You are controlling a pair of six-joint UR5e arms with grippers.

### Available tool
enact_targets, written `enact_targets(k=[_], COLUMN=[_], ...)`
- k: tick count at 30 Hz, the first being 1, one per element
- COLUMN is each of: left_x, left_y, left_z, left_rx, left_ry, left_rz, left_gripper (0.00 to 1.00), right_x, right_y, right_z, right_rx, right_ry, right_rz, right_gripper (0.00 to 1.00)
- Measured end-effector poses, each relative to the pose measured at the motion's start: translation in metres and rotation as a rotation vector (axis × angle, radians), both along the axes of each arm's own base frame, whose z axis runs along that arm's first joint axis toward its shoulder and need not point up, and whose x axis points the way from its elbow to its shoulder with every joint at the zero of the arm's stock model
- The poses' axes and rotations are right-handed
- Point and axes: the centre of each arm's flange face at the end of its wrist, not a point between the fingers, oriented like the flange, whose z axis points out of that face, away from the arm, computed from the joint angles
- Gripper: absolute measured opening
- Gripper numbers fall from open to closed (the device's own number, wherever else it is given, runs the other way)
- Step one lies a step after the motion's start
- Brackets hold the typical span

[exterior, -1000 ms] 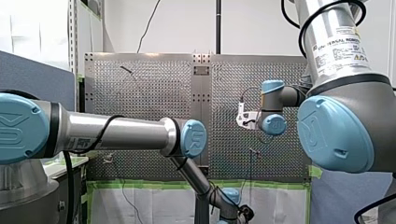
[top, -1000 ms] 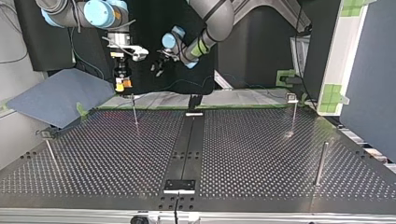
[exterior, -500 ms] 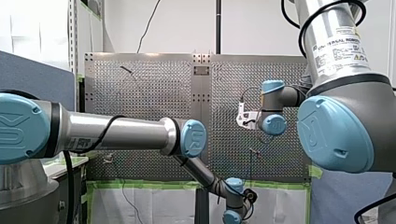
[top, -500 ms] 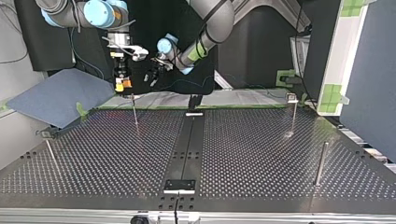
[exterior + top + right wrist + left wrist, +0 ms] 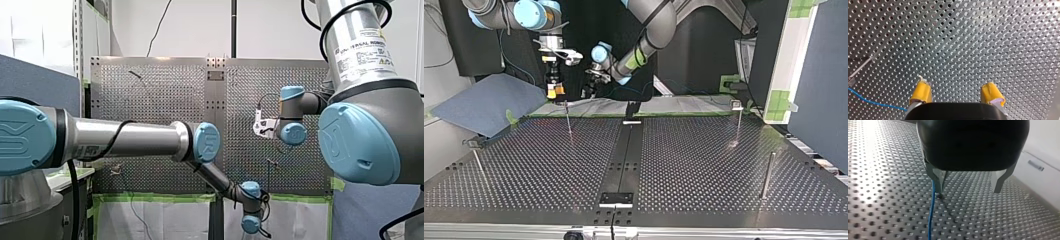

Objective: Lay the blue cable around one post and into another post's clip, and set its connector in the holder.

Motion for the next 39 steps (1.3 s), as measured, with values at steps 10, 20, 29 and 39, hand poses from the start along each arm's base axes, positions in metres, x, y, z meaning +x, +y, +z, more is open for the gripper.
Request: enact_targets(k=[10, 20, 29, 39], left_x=[-0.026, -0.093, -0.085, -0.078], left_y=[-0.003, -0.028, 0.003, -0.001], left_z=[-0.005, -0.018, -0.04, -0.038], left_rx=[-0.008, -0.074, -0.097, -0.089], left_ry=[-0.024, -0.007, 0.053, 0.101], left_rz=[-0.039, -0.207, -0.25, -0.301], left_gripper=[0.96, 0.99, 0.96, 0.96], right_x=[-0.001, -0.002, -0.002, -0.002], right_y=[-0.001, -0.001, -0.002, -0.002], right_z=[0.0, 0.0, 0.0, 0.0], right_rx=[-0.002, -0.001, -0.001, 0.0], right_ry=[-0.003, -0.002, -0.003, -0.002], right_rz=[-0.003, -0.004, -0.004, -0.005], right_gripper=[1.0, 1.0, 1.0, 1.0])
